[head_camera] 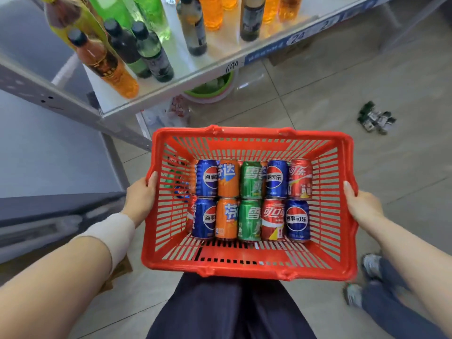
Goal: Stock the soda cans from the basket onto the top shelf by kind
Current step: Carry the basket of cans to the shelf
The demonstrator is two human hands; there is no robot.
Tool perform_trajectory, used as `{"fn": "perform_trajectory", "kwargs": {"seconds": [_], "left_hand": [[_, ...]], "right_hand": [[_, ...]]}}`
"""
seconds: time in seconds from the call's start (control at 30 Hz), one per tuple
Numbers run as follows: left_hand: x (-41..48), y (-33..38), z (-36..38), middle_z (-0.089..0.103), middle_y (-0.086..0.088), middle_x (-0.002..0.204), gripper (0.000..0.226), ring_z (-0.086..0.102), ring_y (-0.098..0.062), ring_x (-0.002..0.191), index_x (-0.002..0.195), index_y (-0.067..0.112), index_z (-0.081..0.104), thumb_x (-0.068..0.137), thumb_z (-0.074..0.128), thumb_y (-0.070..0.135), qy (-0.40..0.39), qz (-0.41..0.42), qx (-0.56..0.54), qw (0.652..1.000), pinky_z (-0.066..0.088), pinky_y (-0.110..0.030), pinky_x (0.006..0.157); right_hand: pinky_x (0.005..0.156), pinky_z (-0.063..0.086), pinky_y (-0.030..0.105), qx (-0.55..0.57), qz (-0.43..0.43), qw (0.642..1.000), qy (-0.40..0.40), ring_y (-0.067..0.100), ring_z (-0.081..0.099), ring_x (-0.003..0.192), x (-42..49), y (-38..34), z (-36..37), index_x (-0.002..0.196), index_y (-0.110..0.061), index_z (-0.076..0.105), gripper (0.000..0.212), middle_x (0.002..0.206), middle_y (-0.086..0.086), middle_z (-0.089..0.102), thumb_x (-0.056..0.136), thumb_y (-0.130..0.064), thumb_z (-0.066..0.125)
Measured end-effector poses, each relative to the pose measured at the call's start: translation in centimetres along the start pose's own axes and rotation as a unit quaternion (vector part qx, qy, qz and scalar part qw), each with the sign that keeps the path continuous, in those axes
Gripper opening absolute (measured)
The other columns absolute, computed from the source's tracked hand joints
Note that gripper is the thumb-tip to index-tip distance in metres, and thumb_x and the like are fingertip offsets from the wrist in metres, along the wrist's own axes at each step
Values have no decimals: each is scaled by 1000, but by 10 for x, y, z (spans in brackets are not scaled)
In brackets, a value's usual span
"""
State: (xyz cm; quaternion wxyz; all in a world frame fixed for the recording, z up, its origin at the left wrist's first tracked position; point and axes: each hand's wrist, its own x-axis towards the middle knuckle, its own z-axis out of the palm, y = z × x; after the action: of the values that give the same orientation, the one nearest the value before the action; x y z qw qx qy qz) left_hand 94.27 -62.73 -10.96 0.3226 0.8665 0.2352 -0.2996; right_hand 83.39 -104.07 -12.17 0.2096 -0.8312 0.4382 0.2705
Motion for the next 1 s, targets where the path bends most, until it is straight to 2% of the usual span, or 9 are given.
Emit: {"fn": "perform_trajectory", "kwargs": {"seconds": [0.07,0.2,0.33,0.47,0.63,0.9,1.0], "left_hand": [[10,13,7,62,-7,98,43,59,-24,83,105,15,54,96,30,49,7,-14,-6,1000,45,-36,83],[35,27,24,65,-11,106,48,63,-32,94,114,16,56,95,30,52,5,-43,-31,999,48,-43,90],[53,42,44,64,-15,108,54,62,-32,94,120,8,56,96,31,50,38,-82,-46,995,47,-41,89],[59,56,70,62,-23,116,55,58,-40,106,120,4,57,97,30,47,72,-111,-35,991,43,-42,94],[65,64,111,58,-27,122,54,53,-44,113,124,1,54,98,30,43,93,-155,-41,983,39,-42,96],[117,76,171,64,-20,103,52,60,-35,97,109,2,62,98,31,42,71,-172,-101,977,41,-36,83],[158,71,201,64,-18,102,51,59,-36,100,113,5,61,98,31,44,72,-175,-88,978,41,-36,83]], "right_hand": [[90,41,40,-3,-12,1000,-1,45,53,112,22,-14,-8,114,6,60,61,116,34,58,100,-41,24],[91,40,40,-11,-24,1000,-13,45,52,114,66,-34,-14,116,7,59,60,118,33,58,100,-40,25],[94,39,41,-23,-35,999,-30,45,51,115,102,-53,-25,118,5,59,59,120,31,58,100,-40,24],[93,40,40,-48,-53,996,-53,44,53,113,144,-68,-38,114,4,61,61,117,30,60,100,-41,23],[91,41,40,-73,-80,992,-69,43,53,111,204,-82,-45,114,2,61,60,116,29,60,99,-43,24],[92,39,42,-130,-118,982,-68,46,53,110,290,-99,-40,111,5,61,63,113,34,60,99,-43,22],[93,38,43,-150,-99,982,-62,48,51,112,333,-107,-14,114,10,58,66,115,36,57,99,-43,23]]}}
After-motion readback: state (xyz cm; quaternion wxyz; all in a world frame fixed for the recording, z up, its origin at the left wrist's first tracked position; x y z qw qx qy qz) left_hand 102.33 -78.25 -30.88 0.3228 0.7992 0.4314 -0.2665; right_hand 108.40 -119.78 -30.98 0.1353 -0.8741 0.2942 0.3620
